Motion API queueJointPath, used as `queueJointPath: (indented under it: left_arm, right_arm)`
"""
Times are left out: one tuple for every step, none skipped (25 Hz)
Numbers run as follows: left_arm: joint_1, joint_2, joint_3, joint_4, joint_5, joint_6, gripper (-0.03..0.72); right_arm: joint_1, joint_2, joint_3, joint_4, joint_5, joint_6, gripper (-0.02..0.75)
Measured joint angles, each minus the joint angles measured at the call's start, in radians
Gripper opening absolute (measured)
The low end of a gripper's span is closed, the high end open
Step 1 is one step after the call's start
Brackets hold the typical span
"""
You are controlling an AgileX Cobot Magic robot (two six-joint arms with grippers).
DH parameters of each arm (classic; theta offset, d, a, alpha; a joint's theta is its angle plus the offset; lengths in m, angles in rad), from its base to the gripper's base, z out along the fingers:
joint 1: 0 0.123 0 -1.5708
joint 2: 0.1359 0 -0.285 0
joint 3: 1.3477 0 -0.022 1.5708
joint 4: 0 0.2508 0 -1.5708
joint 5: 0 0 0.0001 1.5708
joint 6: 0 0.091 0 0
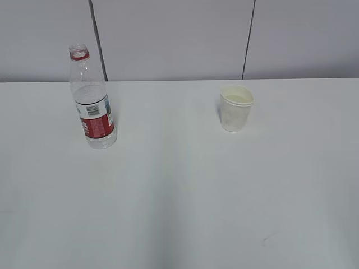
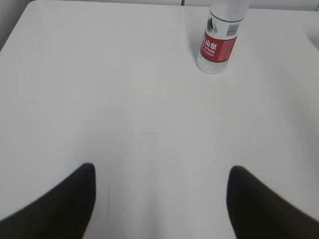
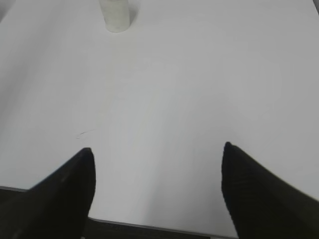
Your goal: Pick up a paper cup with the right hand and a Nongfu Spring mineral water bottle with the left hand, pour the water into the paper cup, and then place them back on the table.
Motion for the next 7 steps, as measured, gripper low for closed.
queueJointPath:
  left_arm:
    - [0.000, 0.000, 0.000, 0.000, 0.000, 0.000, 0.501]
    - [0.000, 0.000, 0.000, 0.000, 0.000, 0.000, 0.501]
    - [0.000, 0.000, 0.000, 0.000, 0.000, 0.000, 0.501]
    - [0.000, 0.000, 0.000, 0.000, 0.000, 0.000, 0.498]
    - [0.000, 0.000, 0.000, 0.000, 0.000, 0.000, 0.498]
    - [0.000, 0.000, 0.000, 0.000, 0.000, 0.000, 0.497]
    - [0.000, 0.000, 0.000, 0.000, 0.000, 0.000, 0.495]
  right_arm:
    - [0.000, 0.000, 0.000, 0.000, 0.000, 0.000, 0.588]
    - [0.000, 0.000, 0.000, 0.000, 0.000, 0.000, 0.588]
    - [0.000, 0.000, 0.000, 0.000, 0.000, 0.000, 0.588]
    - [0.000, 0.000, 0.000, 0.000, 0.000, 0.000, 0.588]
    - [0.000, 0.000, 0.000, 0.000, 0.000, 0.000, 0.588]
    - [0.000, 0.000, 0.000, 0.000, 0.000, 0.000, 0.588]
    - [0.000, 0.000, 0.000, 0.000, 0.000, 0.000, 0.588]
